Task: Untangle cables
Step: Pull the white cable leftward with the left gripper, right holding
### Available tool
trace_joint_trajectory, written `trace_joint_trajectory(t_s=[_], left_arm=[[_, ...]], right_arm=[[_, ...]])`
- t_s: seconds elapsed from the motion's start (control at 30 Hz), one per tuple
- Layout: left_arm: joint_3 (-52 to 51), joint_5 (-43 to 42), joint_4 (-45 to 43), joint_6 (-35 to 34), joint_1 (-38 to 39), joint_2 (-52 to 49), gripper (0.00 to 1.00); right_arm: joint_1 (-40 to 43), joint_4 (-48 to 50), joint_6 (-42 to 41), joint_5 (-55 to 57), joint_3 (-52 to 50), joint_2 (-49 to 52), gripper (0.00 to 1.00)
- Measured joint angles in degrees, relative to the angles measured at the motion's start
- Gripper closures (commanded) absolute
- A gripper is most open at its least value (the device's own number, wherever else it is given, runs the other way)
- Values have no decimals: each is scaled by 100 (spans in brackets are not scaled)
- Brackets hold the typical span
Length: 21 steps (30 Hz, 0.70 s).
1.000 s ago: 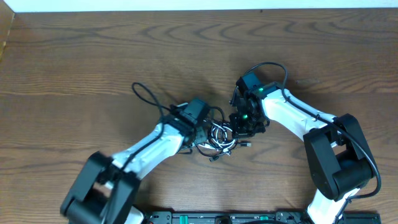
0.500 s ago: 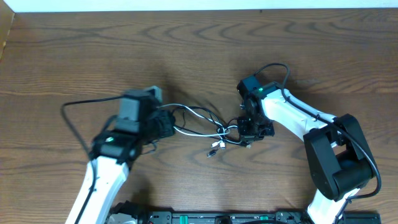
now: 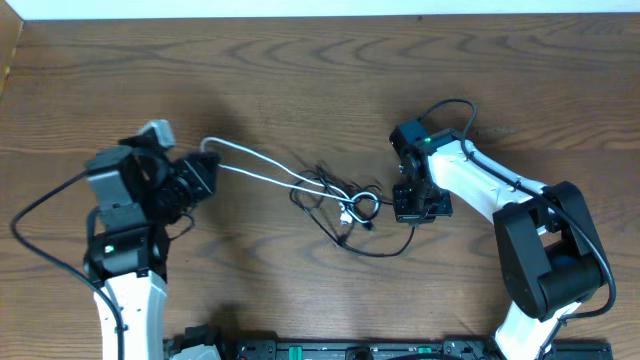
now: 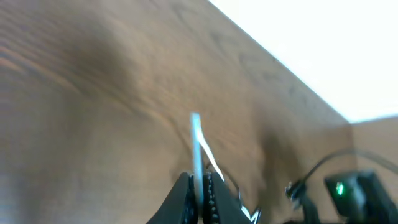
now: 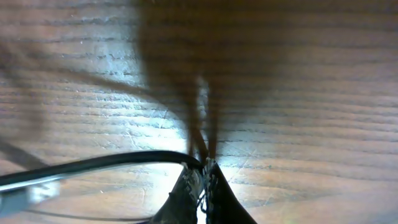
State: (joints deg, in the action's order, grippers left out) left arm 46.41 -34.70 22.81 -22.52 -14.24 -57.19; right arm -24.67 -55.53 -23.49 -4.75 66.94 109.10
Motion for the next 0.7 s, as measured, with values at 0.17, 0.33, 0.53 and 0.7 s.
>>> trace_joint_trajectory(t_s=[0.17, 0.33, 0.53, 0.7], left_arm=[[-2, -68, -485, -238, -354, -2, 92], [-2, -98, -861, -599, -603, -2, 92], [-2, -98, -540, -776, -662, -94, 92], [-2, -96, 256, -765, -667, -431, 92]], right_arm=[[0, -20, 0, 55, 0, 0, 99], [0, -42, 0, 133, -2, 0, 99], [0, -101, -33, 356, -2, 0, 99], [0, -205, -203, 673, -4, 0, 99]])
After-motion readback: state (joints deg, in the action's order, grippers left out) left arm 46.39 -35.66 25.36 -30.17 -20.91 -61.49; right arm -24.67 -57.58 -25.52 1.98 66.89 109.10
